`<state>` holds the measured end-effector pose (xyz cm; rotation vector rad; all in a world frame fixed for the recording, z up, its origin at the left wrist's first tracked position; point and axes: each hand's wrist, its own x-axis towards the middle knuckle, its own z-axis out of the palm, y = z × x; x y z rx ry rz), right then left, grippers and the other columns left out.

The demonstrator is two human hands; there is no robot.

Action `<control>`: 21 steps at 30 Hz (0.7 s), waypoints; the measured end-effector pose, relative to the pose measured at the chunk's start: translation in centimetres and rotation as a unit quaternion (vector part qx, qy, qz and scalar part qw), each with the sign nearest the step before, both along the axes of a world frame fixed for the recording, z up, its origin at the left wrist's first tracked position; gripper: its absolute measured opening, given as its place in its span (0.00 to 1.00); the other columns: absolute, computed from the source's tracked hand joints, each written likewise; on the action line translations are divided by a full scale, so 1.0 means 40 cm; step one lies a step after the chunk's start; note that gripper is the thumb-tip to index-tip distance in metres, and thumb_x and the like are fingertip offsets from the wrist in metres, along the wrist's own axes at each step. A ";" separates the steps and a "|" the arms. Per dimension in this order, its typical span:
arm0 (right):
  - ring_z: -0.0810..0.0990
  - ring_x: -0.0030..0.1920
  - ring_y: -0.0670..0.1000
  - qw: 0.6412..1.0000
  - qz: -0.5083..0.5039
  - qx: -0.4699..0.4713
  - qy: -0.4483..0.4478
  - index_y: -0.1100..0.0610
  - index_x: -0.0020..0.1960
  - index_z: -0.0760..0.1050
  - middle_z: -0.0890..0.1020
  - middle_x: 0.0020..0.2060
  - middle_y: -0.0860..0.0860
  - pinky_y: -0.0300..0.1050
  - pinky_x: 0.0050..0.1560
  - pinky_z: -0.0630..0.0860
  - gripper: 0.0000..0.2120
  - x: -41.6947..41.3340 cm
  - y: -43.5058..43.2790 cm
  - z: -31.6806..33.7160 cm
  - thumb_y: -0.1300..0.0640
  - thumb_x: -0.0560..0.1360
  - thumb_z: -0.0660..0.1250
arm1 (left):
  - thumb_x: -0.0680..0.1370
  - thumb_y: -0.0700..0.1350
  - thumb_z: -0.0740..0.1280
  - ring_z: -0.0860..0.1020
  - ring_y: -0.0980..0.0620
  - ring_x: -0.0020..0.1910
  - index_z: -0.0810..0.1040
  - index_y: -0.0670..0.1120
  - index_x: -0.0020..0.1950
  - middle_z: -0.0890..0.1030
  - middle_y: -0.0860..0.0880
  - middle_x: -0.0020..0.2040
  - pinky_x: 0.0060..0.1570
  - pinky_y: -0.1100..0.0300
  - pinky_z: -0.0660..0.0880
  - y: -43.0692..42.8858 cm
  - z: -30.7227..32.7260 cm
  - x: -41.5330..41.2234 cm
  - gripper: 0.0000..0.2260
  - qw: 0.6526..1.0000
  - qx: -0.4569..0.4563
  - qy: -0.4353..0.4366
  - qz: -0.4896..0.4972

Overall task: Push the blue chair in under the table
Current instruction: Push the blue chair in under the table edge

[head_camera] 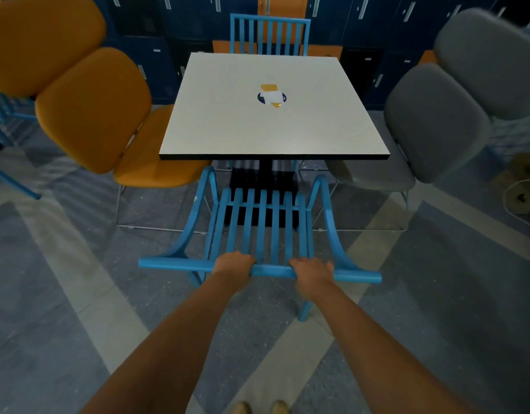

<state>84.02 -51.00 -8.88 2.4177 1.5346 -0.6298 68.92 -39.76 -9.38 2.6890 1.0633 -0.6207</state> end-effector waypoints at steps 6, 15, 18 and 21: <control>0.74 0.59 0.57 1.000 0.006 -0.016 -0.007 0.49 0.64 0.69 0.78 0.55 0.53 0.61 0.62 0.64 0.22 0.009 0.011 -0.002 0.69 0.74 0.60 | 0.81 0.43 0.59 0.79 0.45 0.56 0.75 0.50 0.65 0.81 0.46 0.56 0.58 0.49 0.76 0.006 -0.010 -0.002 0.14 1.000 -0.001 -0.005 -0.010; 0.73 0.60 0.57 1.000 0.009 -0.014 0.002 0.48 0.64 0.68 0.79 0.55 0.53 0.63 0.63 0.63 0.24 0.009 0.011 -0.004 0.68 0.74 0.61 | 0.80 0.43 0.60 0.79 0.45 0.56 0.75 0.49 0.66 0.81 0.46 0.56 0.59 0.49 0.76 0.008 -0.007 -0.002 0.14 1.000 -0.008 -0.007 -0.008; 0.74 0.59 0.57 1.000 0.004 -0.002 0.010 0.48 0.64 0.69 0.79 0.54 0.52 0.63 0.63 0.62 0.23 0.008 0.008 -0.003 0.68 0.74 0.61 | 0.80 0.44 0.61 0.79 0.46 0.55 0.75 0.49 0.66 0.81 0.46 0.56 0.59 0.49 0.76 0.003 -0.004 -0.002 0.14 1.000 -0.010 -0.007 -0.007; 0.73 0.60 0.57 1.000 0.005 -0.005 0.007 0.48 0.64 0.69 0.79 0.55 0.53 0.65 0.64 0.61 0.23 0.005 0.008 0.001 0.68 0.74 0.61 | 0.80 0.44 0.61 0.79 0.46 0.55 0.76 0.50 0.65 0.82 0.47 0.55 0.58 0.49 0.76 0.004 -0.003 -0.001 0.14 1.000 -0.014 -0.007 -0.004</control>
